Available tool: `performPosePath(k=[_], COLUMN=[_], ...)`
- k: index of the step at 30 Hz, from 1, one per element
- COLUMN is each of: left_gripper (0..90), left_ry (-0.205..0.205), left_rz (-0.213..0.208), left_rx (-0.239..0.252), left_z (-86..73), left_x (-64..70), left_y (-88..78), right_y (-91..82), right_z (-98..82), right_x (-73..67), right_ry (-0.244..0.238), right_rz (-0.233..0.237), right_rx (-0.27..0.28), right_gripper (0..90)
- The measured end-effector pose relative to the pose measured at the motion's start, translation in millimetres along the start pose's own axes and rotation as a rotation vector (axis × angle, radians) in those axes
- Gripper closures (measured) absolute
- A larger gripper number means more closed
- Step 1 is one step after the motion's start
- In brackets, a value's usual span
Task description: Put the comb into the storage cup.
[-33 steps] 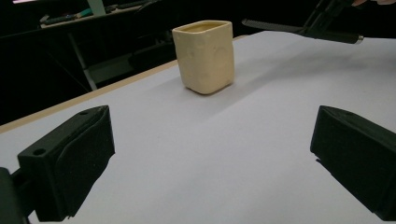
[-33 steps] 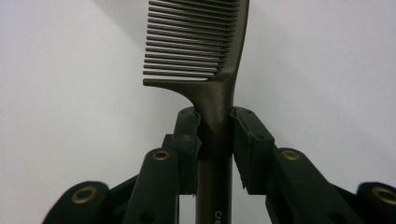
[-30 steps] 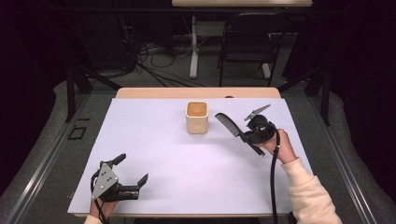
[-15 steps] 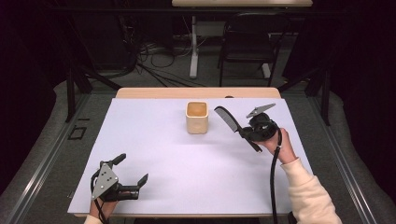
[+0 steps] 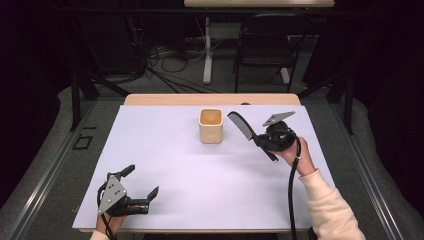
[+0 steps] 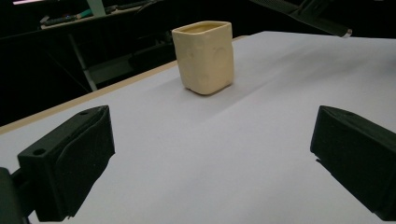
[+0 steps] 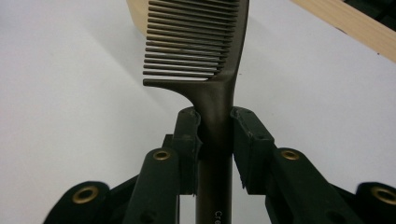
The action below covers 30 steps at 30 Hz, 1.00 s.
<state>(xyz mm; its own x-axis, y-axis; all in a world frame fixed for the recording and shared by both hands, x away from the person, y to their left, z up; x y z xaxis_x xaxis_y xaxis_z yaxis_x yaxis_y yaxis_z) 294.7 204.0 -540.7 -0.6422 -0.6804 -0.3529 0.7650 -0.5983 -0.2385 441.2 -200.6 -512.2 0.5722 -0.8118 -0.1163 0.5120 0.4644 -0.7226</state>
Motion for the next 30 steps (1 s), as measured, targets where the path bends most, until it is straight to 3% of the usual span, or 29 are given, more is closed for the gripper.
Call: performPosePath(k=[30], left_gripper=[0.0], left_ry=[-0.005], left_rz=[0.001], left_rx=[0.003], left_z=[0.2], left_x=[-0.1], left_y=[-0.1], right_y=[0.7], right_z=[11.6], right_x=[-9.9], right_ry=[0.001], right_rz=[0.037], right_rx=[0.123], right_gripper=[72.0])
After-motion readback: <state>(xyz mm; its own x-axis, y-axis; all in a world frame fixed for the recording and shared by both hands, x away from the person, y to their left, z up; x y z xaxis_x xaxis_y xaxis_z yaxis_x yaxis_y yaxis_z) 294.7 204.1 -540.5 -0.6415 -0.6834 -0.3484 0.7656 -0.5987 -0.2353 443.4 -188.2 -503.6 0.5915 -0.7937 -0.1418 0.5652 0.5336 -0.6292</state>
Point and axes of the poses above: each handheld gripper's, and its own axes: y roughly forward along the jaws, z roughly out of its top, x roughly to its right, the point moved 6 cm from there along y, roughly forward along the jaws, and after that the axes turned 13 degrees about y, right-handed, at the moved point
